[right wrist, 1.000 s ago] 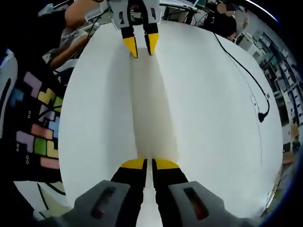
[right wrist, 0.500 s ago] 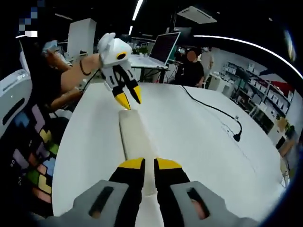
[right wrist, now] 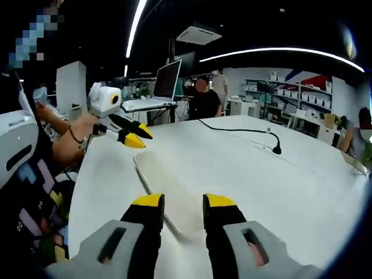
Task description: Arrange the utensils inside the cutlery case until each visible utensil rests in its matching compartment.
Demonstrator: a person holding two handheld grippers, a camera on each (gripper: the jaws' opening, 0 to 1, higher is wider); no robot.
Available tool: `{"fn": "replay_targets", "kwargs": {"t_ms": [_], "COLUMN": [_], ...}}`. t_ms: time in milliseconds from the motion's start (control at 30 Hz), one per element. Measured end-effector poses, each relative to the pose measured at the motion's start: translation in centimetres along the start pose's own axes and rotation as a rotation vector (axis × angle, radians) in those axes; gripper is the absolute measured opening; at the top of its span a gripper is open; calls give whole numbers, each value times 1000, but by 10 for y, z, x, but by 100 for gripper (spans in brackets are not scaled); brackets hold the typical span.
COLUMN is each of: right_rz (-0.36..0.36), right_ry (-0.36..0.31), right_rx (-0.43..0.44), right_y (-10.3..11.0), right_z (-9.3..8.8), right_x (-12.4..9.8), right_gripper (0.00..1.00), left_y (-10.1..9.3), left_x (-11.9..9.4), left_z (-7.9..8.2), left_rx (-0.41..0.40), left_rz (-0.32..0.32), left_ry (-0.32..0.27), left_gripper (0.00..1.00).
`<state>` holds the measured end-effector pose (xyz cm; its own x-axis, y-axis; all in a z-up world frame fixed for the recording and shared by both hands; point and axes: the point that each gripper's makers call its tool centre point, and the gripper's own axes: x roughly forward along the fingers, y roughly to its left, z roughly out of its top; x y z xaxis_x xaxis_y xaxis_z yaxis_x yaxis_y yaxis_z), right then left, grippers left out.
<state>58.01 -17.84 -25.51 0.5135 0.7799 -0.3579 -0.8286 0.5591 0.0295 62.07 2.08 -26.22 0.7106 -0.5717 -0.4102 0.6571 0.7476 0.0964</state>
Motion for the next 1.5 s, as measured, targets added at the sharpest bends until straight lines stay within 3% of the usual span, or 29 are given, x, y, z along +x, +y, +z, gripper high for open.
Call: {"fn": "replay_targets", "kwargs": {"t_ms": [100,233,300,433,533,600,633,700,867,1167,1333,1500], "right_rz": [-29,-83,-70,-159,-223,-219,-215,-256,-234,-209,-202,-213], "right_ry": [9,25,26,-6,-29,-28,41,-11,14,20,63,43], "right_rx": [6,-18,20,65,105,141,166,149,199,205,142,152], "right_y": [3,1,7,4,-3,-4,-3,-11,-12,-12,-10,-13], "right_z": [-9,-19,-25,-33,-37,-40,-52,-44,-50,-53,-58,-58], "right_x": [1,2,4,4,2,3,4,6,15,23,27,27], "right_gripper": [34,35,36,46,49,49,50,51,51,50,46,44], "left_y": [-6,-9,-9,-6,-8,-15,-17,-20,-17,-22,-30,-30], "left_x": [-4,-5,-5,-13,-12,-9,-9,-9,-2,5,12,15], "left_z": [1,-7,-13,-20,-32,-43,-45,-40,-48,-41,-43,-46], "left_rx": [-86,-86,-151,-235,-266,-291,-301,-319,-297,-323,-305,-259], "left_rz": [-11,14,49,90,97,83,82,69,112,70,35,41], "left_ry": [-76,-86,-87,-133,-127,-80,-78,-109,-92,-124,-123,-120], "left_gripper": [27,31,31,34,36,39,41,42,52,54,54,49]}}
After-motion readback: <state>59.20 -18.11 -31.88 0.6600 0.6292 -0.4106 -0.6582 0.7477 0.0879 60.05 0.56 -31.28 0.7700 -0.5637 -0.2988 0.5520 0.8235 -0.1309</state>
